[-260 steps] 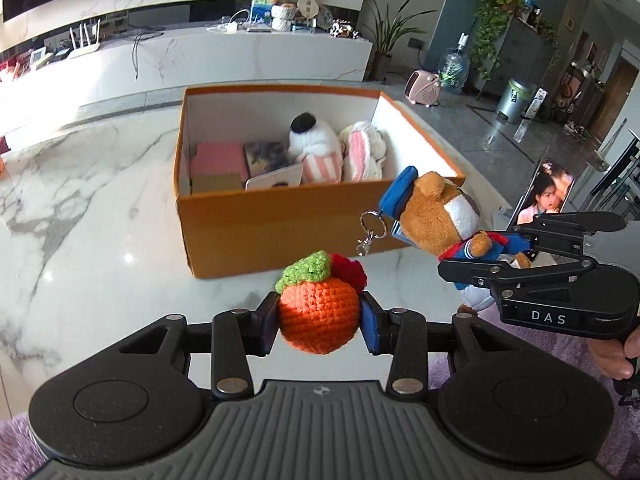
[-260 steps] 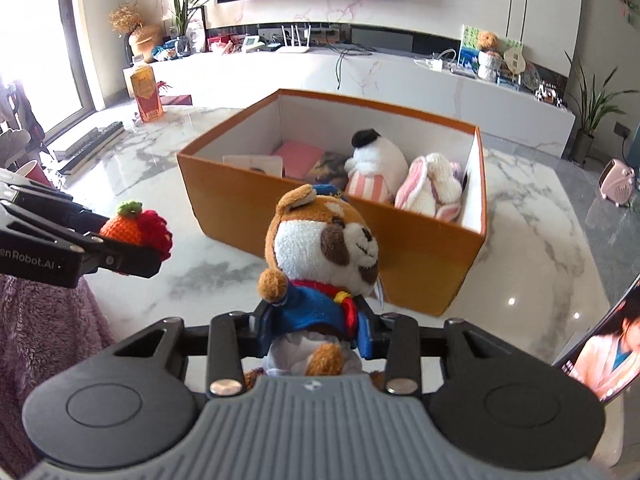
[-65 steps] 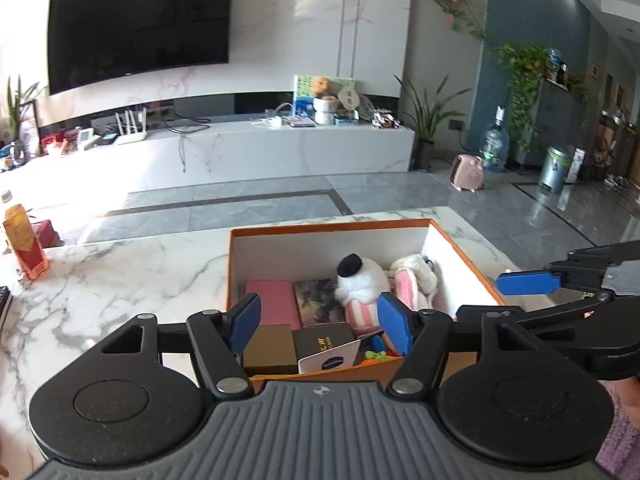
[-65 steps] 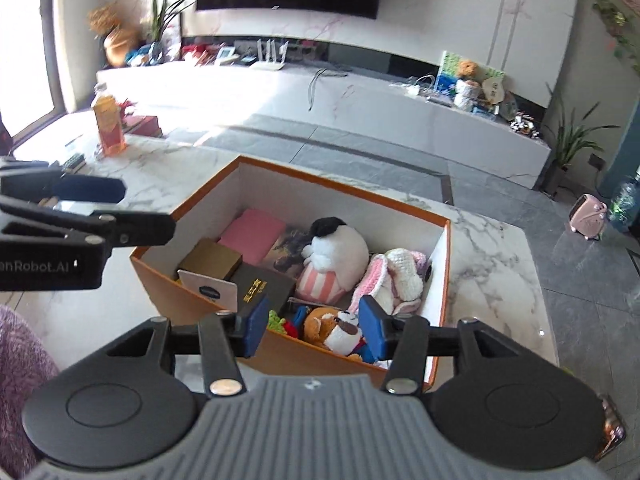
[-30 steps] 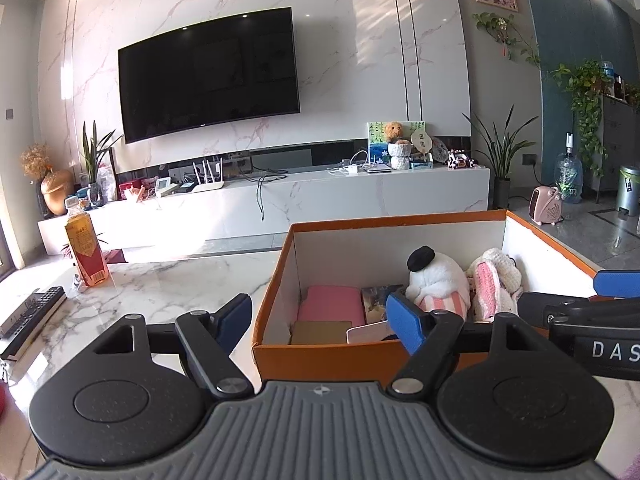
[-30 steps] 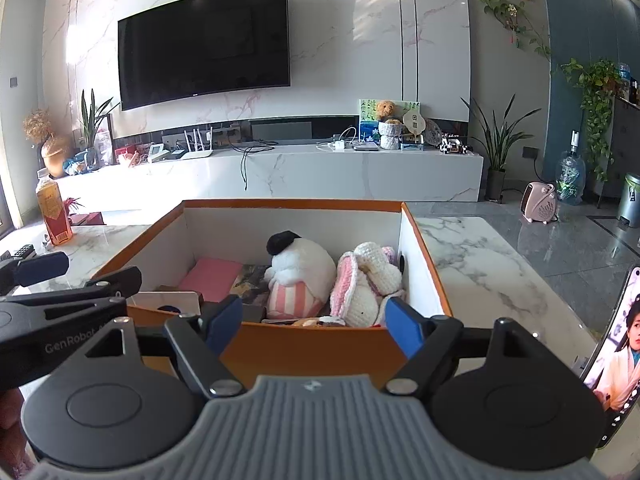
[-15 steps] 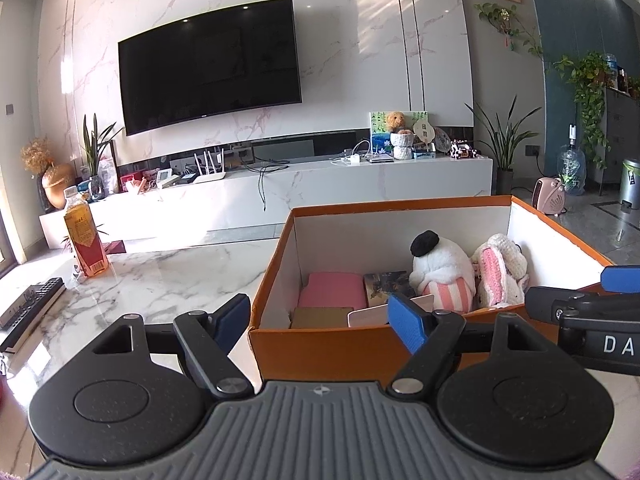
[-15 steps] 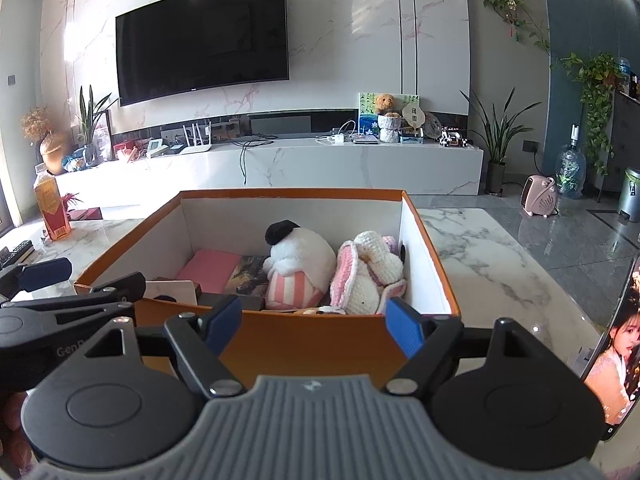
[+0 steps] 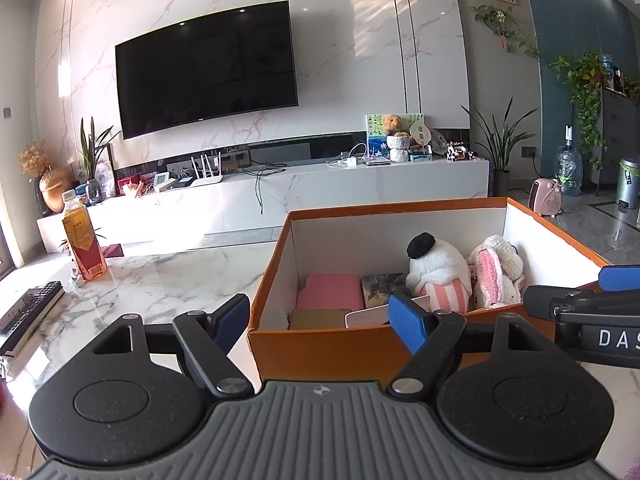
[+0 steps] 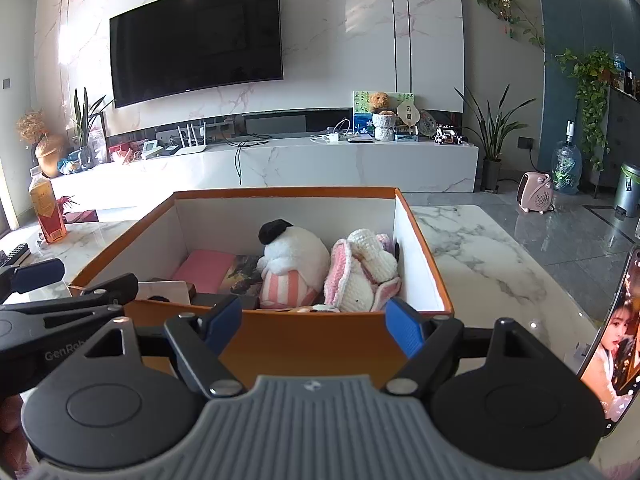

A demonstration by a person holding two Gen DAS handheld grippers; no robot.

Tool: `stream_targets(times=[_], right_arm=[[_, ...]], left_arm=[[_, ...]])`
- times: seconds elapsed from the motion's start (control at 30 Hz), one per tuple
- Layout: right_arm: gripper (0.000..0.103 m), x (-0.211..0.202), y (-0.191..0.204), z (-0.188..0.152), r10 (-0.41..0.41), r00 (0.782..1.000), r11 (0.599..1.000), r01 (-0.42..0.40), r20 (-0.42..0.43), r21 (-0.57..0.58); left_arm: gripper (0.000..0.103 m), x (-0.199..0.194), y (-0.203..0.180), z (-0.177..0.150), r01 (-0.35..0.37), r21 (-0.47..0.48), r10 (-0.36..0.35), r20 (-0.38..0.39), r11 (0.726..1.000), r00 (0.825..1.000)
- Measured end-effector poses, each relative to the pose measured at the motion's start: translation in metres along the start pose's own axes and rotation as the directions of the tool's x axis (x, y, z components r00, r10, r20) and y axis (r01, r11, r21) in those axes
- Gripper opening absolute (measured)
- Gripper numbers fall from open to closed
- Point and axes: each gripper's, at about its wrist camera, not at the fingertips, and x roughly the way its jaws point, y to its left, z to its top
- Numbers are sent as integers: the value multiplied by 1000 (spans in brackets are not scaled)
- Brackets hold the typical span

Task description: Organize objects

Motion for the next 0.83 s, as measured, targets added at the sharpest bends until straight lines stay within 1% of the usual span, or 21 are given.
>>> stream_targets(times=[0.17,0.5,0.83], right_arm=[[81,0,0,0,0,1000,1000,0,1,-1],[81,-1,1,0,-1,1000,1000,1,4,-8],[81,-1,4,0,-4,1000,1000,4,4,-16]], left_arm=[[90,-1,1,1,4,-14,-4,-5,1000,1000],[91,-1,2,0,-3,-6,3,-7,1000,1000],[95,-3,2,1,-3,-5,3,-5,1000,1000]])
